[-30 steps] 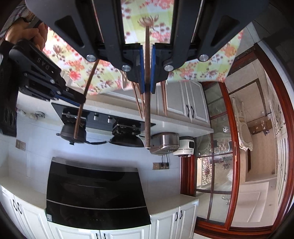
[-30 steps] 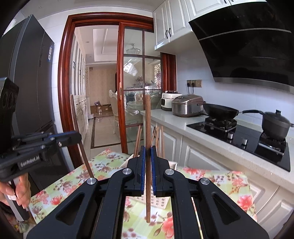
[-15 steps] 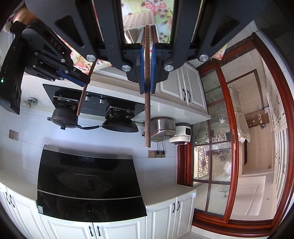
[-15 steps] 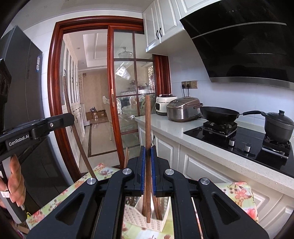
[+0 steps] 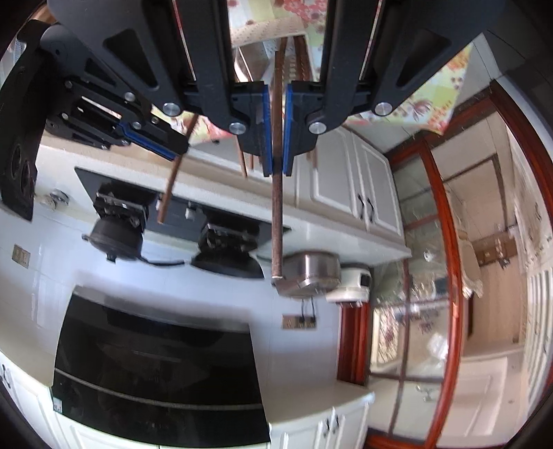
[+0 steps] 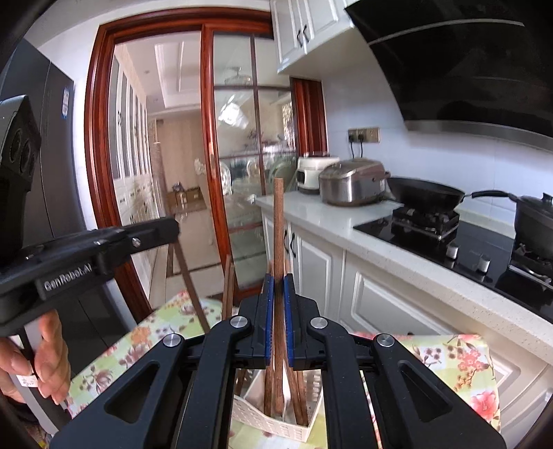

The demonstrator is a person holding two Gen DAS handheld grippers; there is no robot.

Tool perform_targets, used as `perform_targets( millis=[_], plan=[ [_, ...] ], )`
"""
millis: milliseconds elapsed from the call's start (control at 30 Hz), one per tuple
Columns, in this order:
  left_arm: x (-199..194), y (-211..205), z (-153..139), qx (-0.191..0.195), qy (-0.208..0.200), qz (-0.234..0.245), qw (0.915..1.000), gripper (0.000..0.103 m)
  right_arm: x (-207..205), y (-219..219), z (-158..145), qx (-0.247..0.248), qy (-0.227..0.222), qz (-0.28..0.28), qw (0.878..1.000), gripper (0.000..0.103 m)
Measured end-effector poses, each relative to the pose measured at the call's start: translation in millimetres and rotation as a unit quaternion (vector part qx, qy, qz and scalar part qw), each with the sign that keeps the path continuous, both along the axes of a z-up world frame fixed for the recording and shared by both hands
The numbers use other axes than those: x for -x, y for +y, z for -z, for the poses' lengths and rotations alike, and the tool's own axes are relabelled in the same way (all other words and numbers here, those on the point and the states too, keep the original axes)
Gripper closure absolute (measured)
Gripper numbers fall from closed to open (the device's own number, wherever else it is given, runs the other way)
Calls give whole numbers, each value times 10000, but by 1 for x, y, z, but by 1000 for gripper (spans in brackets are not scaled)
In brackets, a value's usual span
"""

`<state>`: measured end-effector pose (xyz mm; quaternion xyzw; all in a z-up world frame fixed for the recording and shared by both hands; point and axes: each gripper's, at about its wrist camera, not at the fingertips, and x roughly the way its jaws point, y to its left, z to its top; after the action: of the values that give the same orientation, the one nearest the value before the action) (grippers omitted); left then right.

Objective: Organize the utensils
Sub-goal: 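Lower the left tool's chopstick into the caddy while the right tool lowers its chopstick in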

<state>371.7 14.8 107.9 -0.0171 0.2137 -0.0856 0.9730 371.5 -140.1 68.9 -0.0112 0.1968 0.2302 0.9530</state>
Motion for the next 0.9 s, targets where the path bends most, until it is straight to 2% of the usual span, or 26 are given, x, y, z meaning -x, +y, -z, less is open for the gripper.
perform_targets(
  millis=[133,300,400,467,500,567,633,667,700,733,767,867,900],
  plan=[
    [-14,-3,27,-55,384,144,9991,97,-13,13,16,356,351,-38,9987,97],
    [-28,-2,57,-113,828,164,9964,97,-27,20,37,407,716,-69,9966,96],
    [-33,3,68,-139,913,81,9957,96,-33,17,44,222,817,-99,9964,95],
    [-33,7,70,-124,947,55,9954,89,-35,15,46,128,869,-89,9961,94],
    [-33,10,70,-119,928,14,9956,77,-35,14,46,107,879,-74,9960,93],
    [-29,15,67,-76,843,-66,9964,65,-36,10,46,53,880,-26,9961,92],
    [-25,21,64,-27,796,-141,9967,61,-36,6,44,-8,882,6,9961,89],
    [-22,25,62,7,758,-204,9969,58,-35,4,43,-41,878,38,9961,85],
    [-20,27,61,25,730,-246,9970,49,-35,1,42,-73,873,54,9961,80],
    [-16,31,59,56,677,-329,9971,46,-34,-1,40,-113,846,74,9963,69],
    [-13,34,57,75,631,-400,9972,41,-31,-4,37,-134,795,96,9967,66],
    [-1,40,50,49,505,-572,9971,33,-23,-9,30,-141,685,148,9974,66],
    [4,41,48,34,445,-627,9970,27,-20,-11,27,-164,663,162,9975,66]
  ],
)
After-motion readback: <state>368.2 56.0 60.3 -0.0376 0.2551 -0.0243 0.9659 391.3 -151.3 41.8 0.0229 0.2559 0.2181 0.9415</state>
